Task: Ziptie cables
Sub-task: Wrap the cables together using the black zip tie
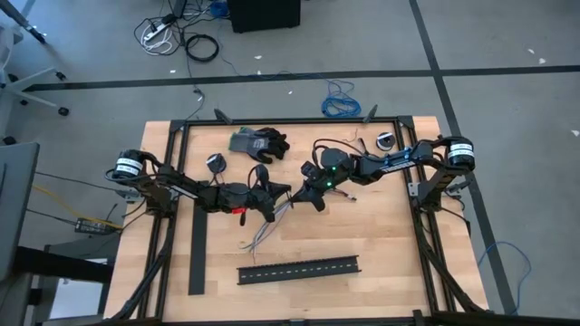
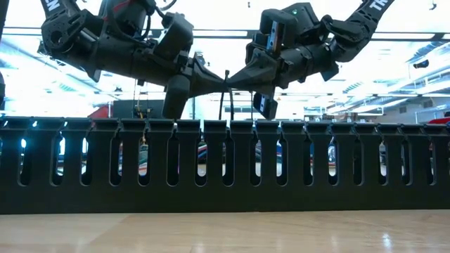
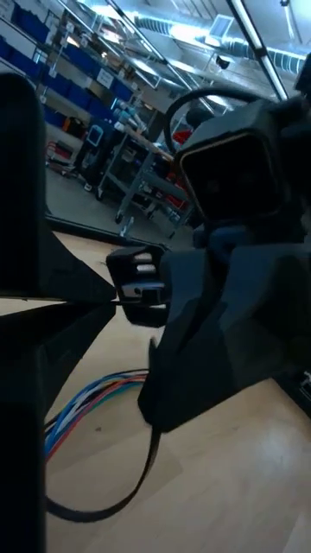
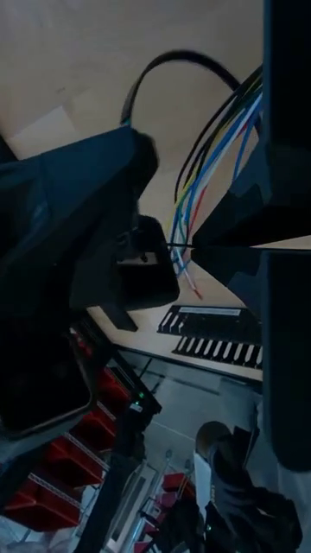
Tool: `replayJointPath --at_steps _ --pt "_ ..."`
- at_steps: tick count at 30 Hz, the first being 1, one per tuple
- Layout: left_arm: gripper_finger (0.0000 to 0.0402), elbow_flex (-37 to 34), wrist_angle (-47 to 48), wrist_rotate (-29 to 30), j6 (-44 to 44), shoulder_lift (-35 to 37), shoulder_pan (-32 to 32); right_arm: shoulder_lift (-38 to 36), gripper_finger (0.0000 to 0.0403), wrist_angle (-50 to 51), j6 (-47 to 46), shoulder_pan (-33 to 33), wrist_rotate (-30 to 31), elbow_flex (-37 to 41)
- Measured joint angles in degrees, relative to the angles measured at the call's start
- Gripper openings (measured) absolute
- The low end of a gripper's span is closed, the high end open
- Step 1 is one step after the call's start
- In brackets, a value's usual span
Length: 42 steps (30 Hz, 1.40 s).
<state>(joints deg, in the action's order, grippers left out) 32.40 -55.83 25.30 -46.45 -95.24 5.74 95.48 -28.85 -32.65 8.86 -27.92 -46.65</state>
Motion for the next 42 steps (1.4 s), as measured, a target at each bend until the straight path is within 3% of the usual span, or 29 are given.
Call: replayJointPath --at_steps 42 --pt "0.0000 0.0 1.4 0.6 1.7 0.0 0.0 0.0 0.0000 -2.6 0.7 2.8 -2.7 0.0"
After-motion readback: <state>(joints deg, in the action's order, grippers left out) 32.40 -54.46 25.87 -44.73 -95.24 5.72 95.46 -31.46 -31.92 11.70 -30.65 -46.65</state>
